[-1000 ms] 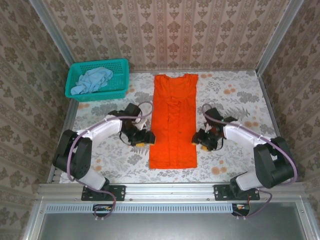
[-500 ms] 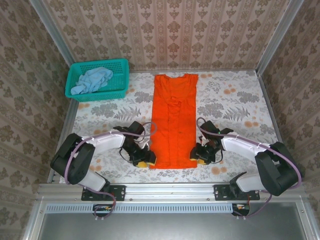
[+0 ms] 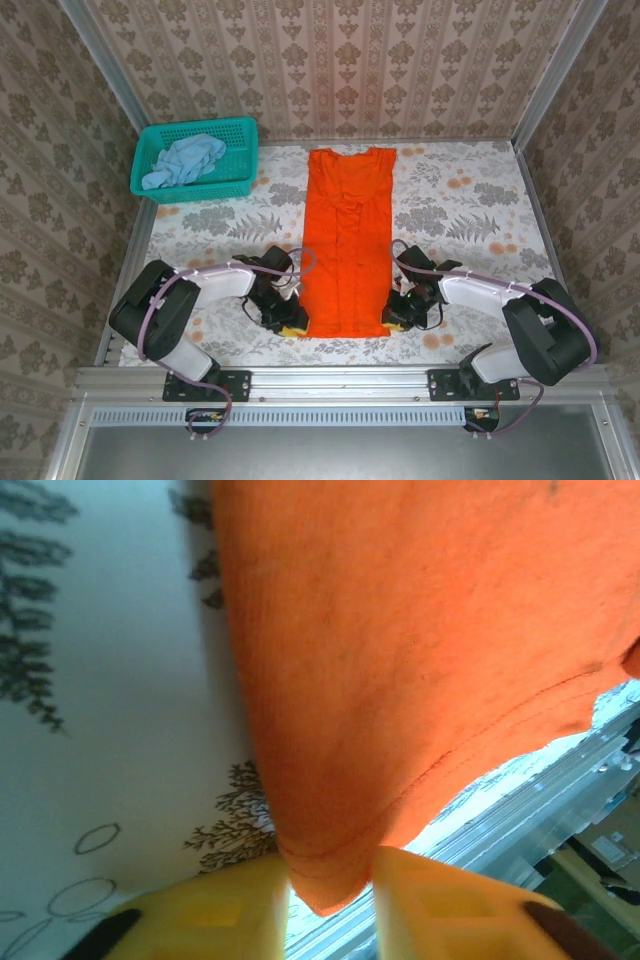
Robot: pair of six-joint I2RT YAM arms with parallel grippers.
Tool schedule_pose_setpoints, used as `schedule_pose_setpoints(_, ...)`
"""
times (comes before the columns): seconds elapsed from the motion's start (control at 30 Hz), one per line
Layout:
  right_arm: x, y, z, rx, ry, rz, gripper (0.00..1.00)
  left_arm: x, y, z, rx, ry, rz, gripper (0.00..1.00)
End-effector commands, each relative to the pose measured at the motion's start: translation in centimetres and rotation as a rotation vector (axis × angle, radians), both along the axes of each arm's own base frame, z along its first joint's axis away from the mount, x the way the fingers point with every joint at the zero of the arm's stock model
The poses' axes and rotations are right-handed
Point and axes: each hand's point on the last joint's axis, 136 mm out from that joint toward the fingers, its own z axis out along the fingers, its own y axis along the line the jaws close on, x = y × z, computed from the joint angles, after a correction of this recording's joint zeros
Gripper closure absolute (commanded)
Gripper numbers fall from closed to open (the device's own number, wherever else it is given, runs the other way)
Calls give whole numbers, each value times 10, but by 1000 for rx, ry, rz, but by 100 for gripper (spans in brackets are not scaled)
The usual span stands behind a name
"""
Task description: Fold and stack the t-shirts
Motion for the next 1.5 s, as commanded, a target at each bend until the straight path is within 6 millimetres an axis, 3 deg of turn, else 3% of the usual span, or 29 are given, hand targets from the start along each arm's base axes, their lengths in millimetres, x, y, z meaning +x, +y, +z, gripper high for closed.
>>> schedule_pose_setpoints(0.0,-14,-8,-8,-37,48,-4,91,2,-4,-11,13,-24,-23,85)
schedule_pose_setpoints(0.17,-20,-16,-10,-79,78,-10,100,3,-2,-12,33,-24,-30,100)
schedule_pose_setpoints(0.27,-19,-17,0,-63,51,-13,100,6,1,-13,56,-45,-43,100)
schedule_pose_setpoints(0.43,-35,-29,-1,-88,98,-25,100,-4,6,-7,54,-20,-81,100)
schedule_pose_setpoints(0.5,-39,-30,-1,-79,113,-38,100,-5,7,-1,45,-31,-90,100)
schedule_pose_setpoints(0.6,-28,-26,7,-37,93,-78,100,1,-6,17,-26,-38,-84,100)
schedule_pose_setpoints(0.87,55,-19,63,123,-57,-304,100,59,-46,79,-176,-141,-23,100)
schedule_pose_setpoints(1.03,119,-24,93,178,-139,-422,100,123,-57,114,-219,-222,83,100)
schedule_pose_setpoints(1.1,145,-31,95,180,-145,-478,100,150,-56,121,-222,-249,136,100)
schedule_pose_setpoints(1.3,217,-47,91,186,-150,-615,100,231,-52,122,-214,-282,243,100)
schedule_pose_setpoints(1.47,260,-50,73,189,-104,-646,100,275,-43,98,-165,-250,316,100)
